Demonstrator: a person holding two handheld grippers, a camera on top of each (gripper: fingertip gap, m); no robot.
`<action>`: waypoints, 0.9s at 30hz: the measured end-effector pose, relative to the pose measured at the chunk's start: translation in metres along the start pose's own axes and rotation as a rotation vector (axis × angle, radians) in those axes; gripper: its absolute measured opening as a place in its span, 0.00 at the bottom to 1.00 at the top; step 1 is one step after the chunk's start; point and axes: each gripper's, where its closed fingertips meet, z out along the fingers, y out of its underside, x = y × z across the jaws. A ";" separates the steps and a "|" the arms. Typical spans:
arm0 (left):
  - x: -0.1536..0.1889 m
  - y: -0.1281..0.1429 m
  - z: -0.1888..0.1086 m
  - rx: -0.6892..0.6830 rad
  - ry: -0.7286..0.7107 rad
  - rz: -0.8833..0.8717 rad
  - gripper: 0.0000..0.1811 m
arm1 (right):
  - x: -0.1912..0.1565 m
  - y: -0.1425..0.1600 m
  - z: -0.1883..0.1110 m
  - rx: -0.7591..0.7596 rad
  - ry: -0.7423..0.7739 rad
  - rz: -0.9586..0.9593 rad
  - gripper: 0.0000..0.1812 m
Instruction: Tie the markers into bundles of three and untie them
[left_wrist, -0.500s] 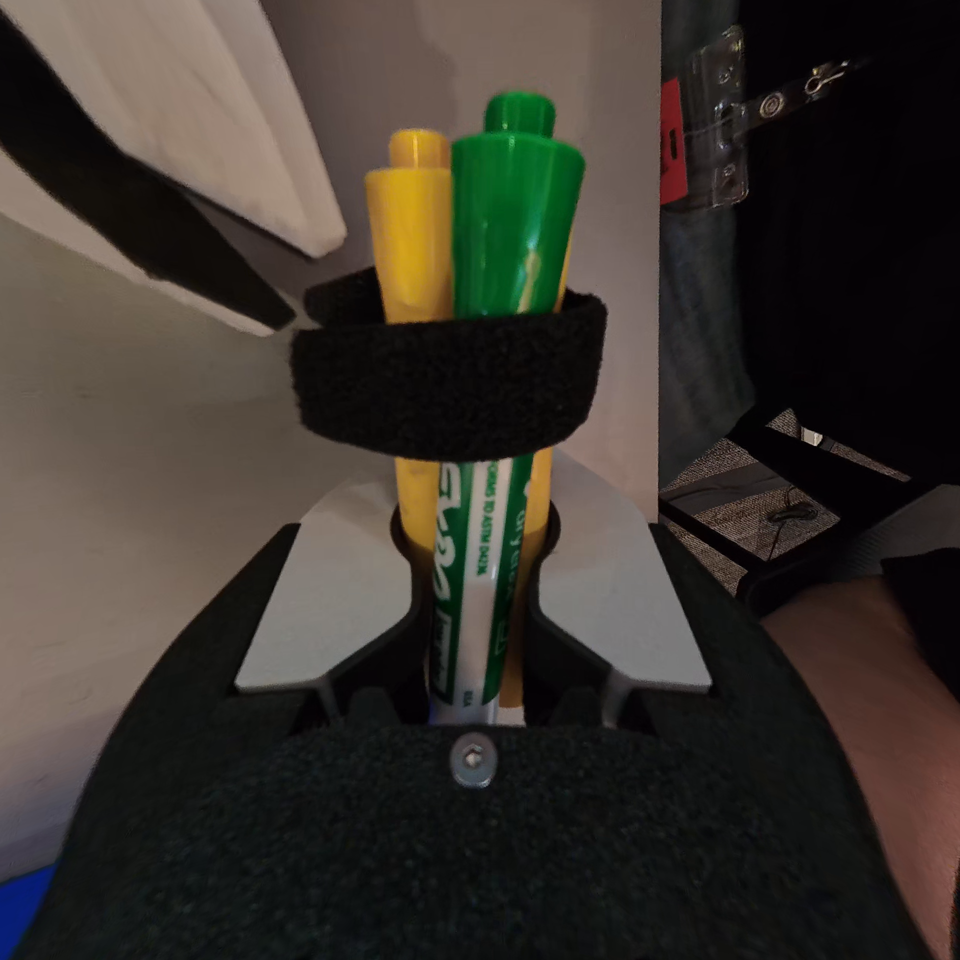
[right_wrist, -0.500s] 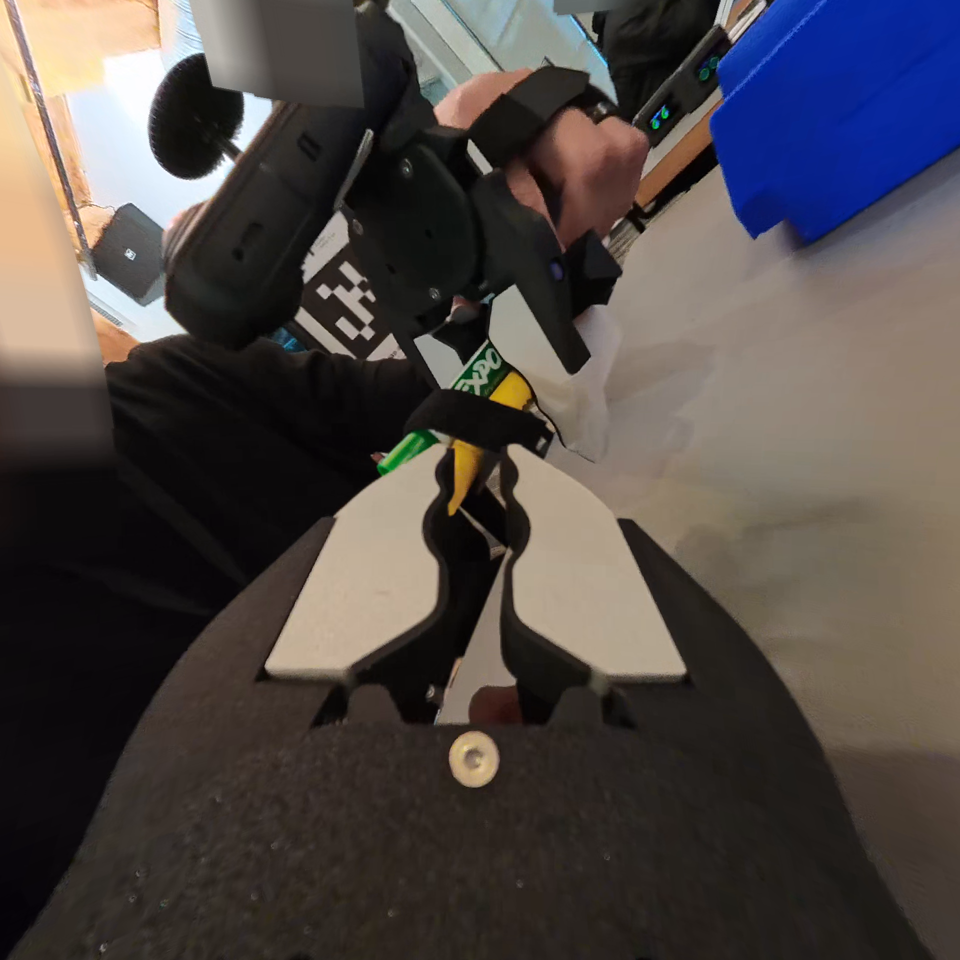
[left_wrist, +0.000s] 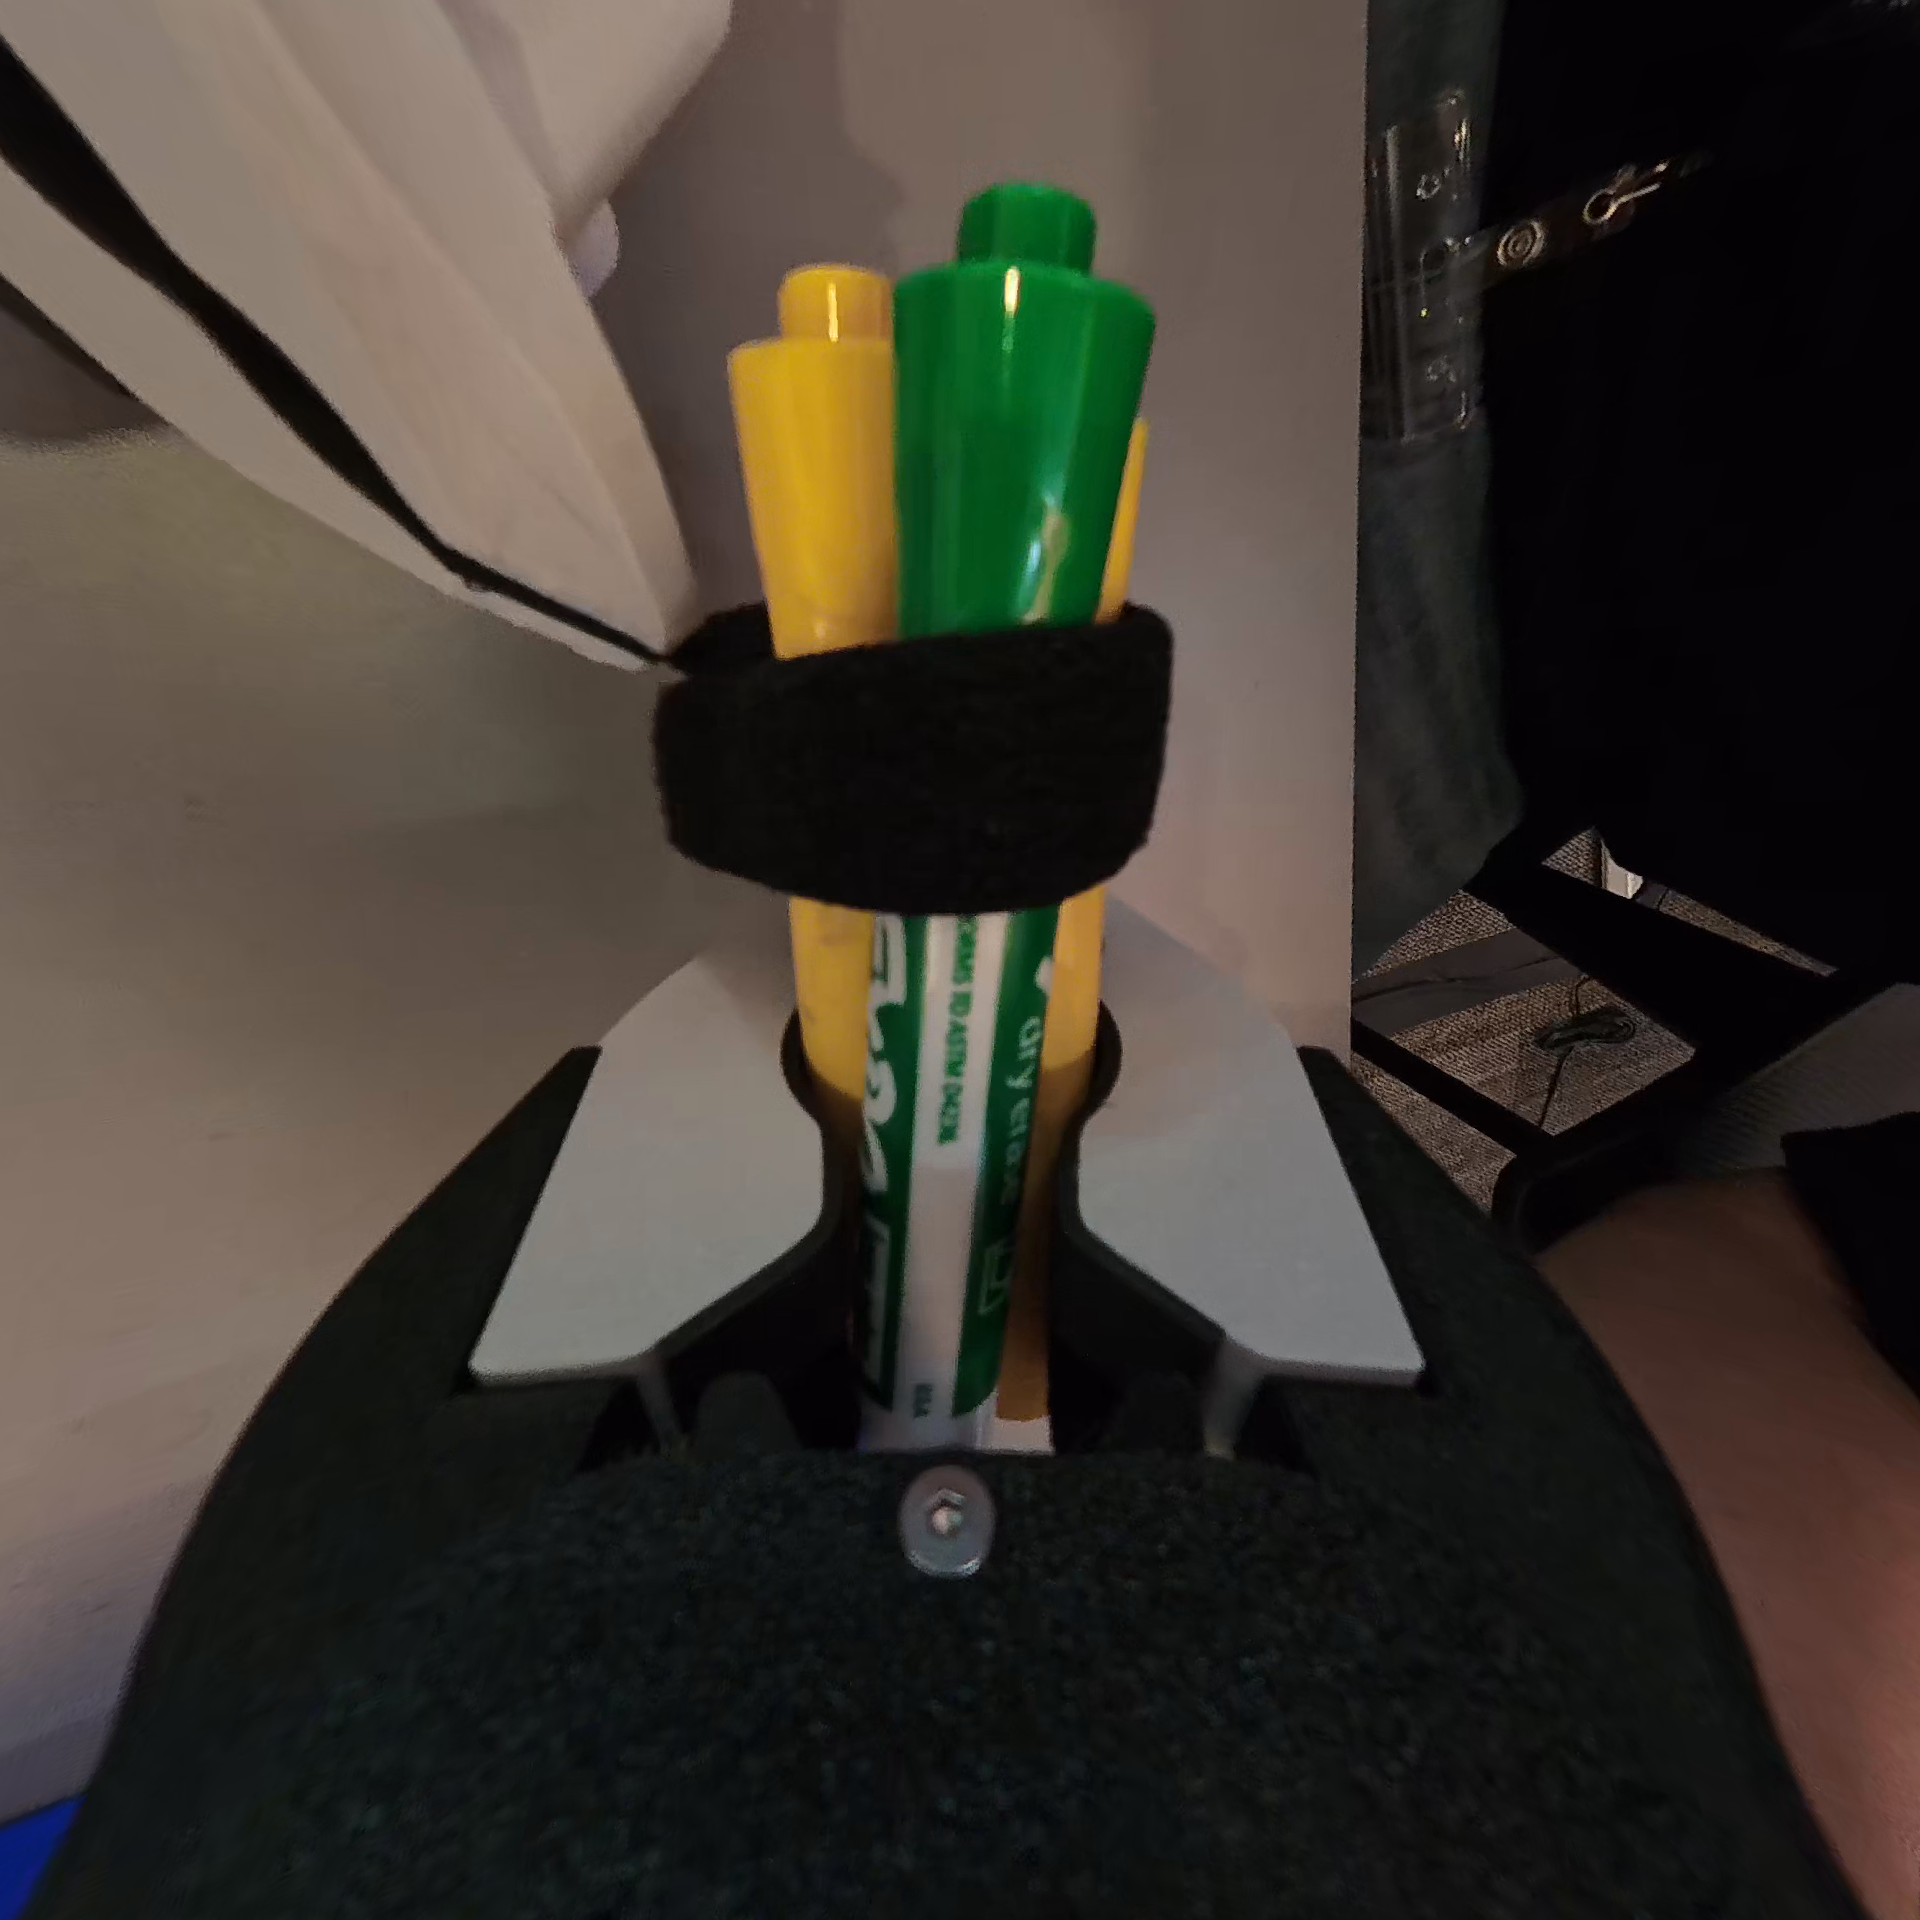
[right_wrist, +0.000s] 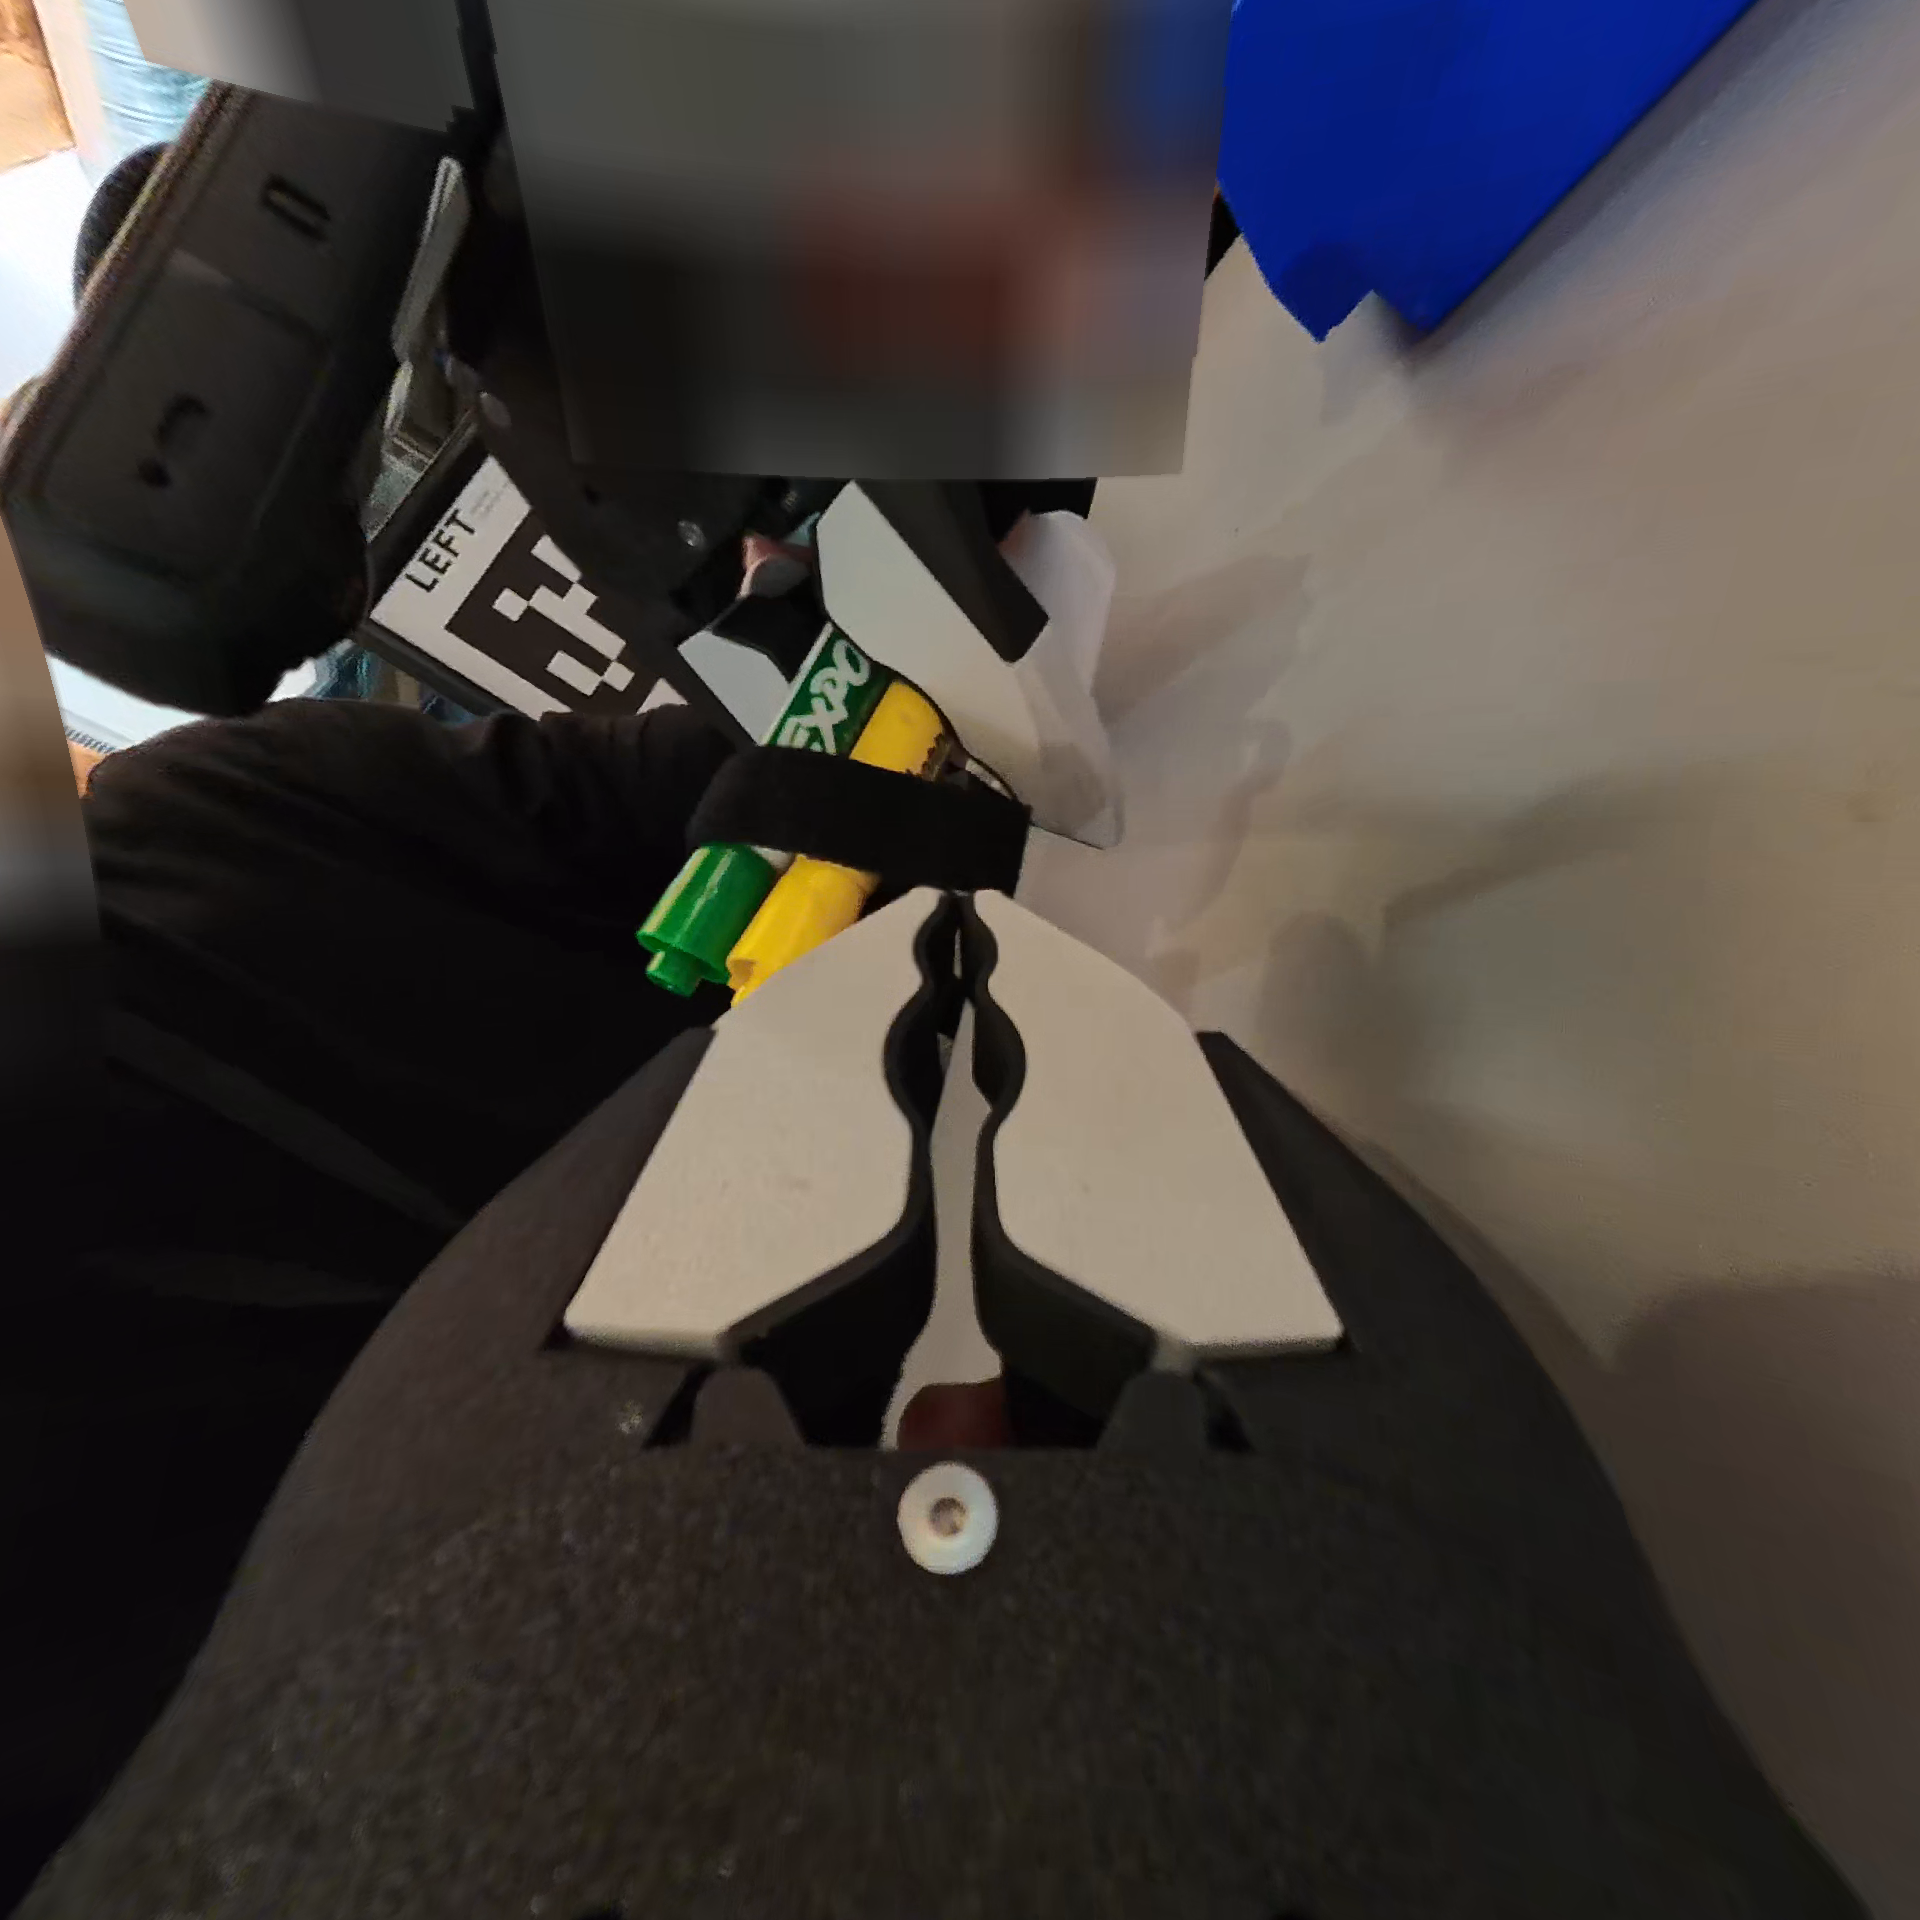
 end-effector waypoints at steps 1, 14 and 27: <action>0.000 0.000 0.001 -0.004 -0.002 0.003 0.23 | 0.001 0.000 0.000 0.005 0.008 -0.001 0.00; -0.003 -0.005 0.004 -0.010 0.019 0.030 0.23 | 0.006 -0.001 -0.002 0.134 -0.066 0.240 0.00; -0.009 -0.002 0.009 -0.007 0.045 -0.005 0.23 | 0.017 -0.005 -0.008 0.169 -0.005 0.239 0.00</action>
